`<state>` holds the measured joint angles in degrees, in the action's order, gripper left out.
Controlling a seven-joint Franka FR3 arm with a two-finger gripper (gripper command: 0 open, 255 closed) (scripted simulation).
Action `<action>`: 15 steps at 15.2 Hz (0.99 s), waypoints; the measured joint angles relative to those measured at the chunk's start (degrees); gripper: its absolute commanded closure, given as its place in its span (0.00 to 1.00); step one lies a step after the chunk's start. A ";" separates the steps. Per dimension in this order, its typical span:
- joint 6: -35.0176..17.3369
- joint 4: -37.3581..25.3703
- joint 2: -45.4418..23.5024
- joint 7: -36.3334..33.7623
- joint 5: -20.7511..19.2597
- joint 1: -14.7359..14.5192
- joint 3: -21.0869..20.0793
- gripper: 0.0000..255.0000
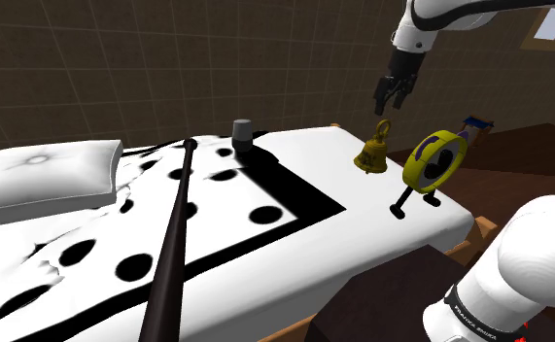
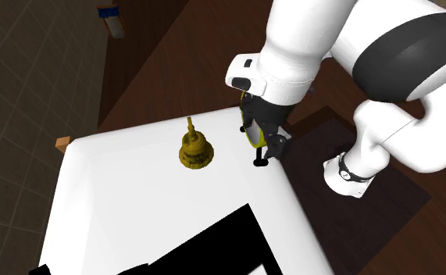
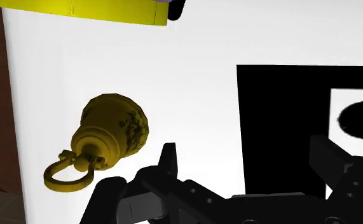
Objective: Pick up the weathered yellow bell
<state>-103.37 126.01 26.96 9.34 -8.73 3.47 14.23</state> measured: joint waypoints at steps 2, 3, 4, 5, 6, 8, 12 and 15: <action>-1.39 -1.58 -3.16 1.50 0.22 0.68 2.16 0.00; -2.01 -2.28 -4.60 2.27 0.40 1.04 3.20 0.00; -2.44 -3.77 -6.64 3.01 0.83 1.24 4.21 0.00; -2.99 -4.82 -8.42 3.74 1.23 1.51 5.17 0.00; -3.02 -6.64 -10.48 4.46 1.84 1.69 6.08 0.00; -4.33 -8.71 -14.33 5.90 3.07 2.21 7.86 0.00; -5.45 -14.67 -22.70 9.68 6.58 3.80 11.41 0.00; -6.30 -18.79 -28.99 12.38 9.83 5.43 13.43 0.00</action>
<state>-109.67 107.22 -2.03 21.72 1.10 8.90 27.65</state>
